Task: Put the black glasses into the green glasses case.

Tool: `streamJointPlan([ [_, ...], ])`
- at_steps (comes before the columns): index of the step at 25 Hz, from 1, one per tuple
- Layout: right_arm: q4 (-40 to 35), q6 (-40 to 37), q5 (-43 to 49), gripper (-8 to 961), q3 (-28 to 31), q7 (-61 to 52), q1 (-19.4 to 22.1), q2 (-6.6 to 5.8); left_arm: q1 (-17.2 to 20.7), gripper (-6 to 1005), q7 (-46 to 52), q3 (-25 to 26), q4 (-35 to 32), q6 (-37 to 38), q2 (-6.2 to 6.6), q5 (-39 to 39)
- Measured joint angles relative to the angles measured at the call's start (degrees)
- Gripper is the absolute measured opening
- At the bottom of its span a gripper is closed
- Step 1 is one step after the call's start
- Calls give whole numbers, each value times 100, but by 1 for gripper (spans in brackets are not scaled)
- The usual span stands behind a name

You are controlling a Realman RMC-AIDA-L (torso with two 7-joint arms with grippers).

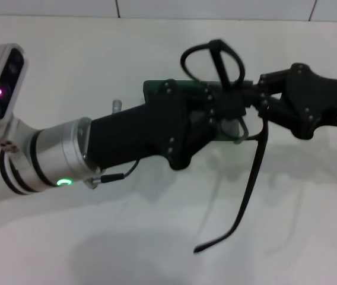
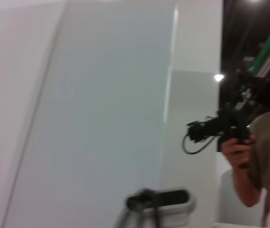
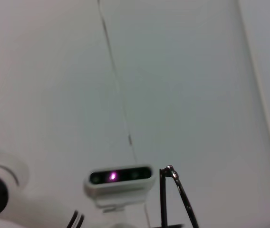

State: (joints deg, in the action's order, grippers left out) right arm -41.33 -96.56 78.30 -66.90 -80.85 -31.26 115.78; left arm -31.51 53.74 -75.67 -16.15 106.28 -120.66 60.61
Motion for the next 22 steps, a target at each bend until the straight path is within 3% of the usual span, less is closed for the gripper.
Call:
streamJointPlan([
  [3,182,0,-109,64,157,87,12,-29,26,37,-101,-91,-24,226,12,-5],
  [6,401,-138,-124,63,704,212,57,-21,61,37,-136,-96,-34,438,34,-67],
  [13,909,-1201,-855,62,1862,442,73,-8,91,37,-111,-118,-41,518,67,-49],
  [18,1752,-1529,-2264,63,1649,918,-216,34,-229,37,-149,-418,-45,524,30,228],
  [22,2575,-1474,-2688,64,1328,1527,-710,40,-375,37,-242,-1147,-49,534,-6,-362],
])
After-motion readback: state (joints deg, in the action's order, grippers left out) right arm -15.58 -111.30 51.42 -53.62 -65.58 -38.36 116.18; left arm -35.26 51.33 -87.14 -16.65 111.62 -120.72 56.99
